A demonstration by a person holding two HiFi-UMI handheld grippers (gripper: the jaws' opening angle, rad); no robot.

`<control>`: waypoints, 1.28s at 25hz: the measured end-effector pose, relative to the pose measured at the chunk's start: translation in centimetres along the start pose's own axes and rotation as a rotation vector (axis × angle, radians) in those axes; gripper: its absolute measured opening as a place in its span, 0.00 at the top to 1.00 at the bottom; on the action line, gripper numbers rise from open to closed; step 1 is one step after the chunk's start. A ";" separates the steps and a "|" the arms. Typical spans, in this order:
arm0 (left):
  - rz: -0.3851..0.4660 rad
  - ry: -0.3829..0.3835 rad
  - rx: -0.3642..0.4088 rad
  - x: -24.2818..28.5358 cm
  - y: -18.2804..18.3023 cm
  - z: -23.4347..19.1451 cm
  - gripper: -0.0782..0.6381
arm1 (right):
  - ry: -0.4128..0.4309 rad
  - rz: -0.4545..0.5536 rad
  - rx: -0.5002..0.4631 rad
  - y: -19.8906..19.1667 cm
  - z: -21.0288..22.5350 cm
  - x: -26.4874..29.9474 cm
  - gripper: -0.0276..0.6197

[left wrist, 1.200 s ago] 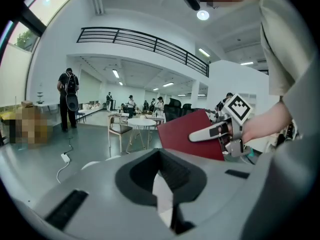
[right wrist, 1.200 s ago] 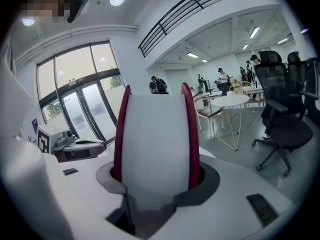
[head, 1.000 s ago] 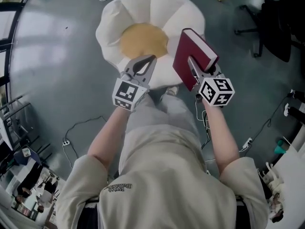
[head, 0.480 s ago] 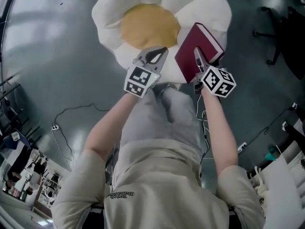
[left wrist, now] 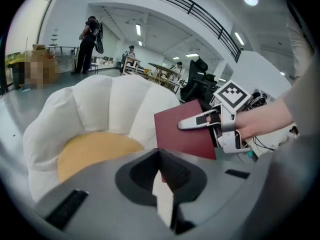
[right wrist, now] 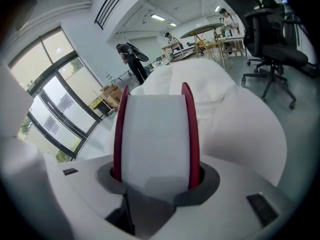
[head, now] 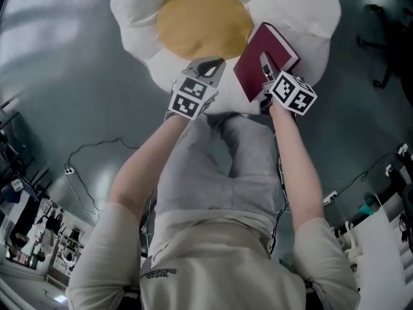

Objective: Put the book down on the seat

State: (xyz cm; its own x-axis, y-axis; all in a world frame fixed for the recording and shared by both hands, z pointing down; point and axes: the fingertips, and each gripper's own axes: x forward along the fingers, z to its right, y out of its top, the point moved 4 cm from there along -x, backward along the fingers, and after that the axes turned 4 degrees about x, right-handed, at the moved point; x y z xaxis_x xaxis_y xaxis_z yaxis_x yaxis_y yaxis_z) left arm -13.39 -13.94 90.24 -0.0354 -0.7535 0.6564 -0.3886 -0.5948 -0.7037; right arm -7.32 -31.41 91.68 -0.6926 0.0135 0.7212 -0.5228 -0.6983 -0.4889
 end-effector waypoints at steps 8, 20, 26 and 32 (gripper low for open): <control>-0.058 -0.025 -0.004 4.2 -3.3 -0.2 0.88 | -0.097 0.015 0.033 -2.5 4.4 4.6 0.58; -0.102 -0.045 0.042 -0.9 -1.1 3.3 0.88 | -0.142 -0.029 -0.058 -2.9 2.0 -3.9 0.41; -0.093 -0.049 0.069 -7.1 2.7 5.3 0.88 | -0.140 -0.026 -0.096 -2.1 -1.5 -10.6 0.41; -0.053 -0.026 0.066 -13.2 7.4 7.4 0.88 | -0.120 -0.011 -0.175 0.0 -5.6 -17.7 0.46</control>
State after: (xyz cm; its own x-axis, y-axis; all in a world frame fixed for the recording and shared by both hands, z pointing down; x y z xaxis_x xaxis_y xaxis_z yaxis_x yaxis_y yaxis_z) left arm -8.97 -10.50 74.38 0.0081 -0.7271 0.6865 -0.3276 -0.6506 -0.6851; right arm 2.12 -27.61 76.17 -0.6273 -0.0722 0.7754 -0.6159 -0.5634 -0.5507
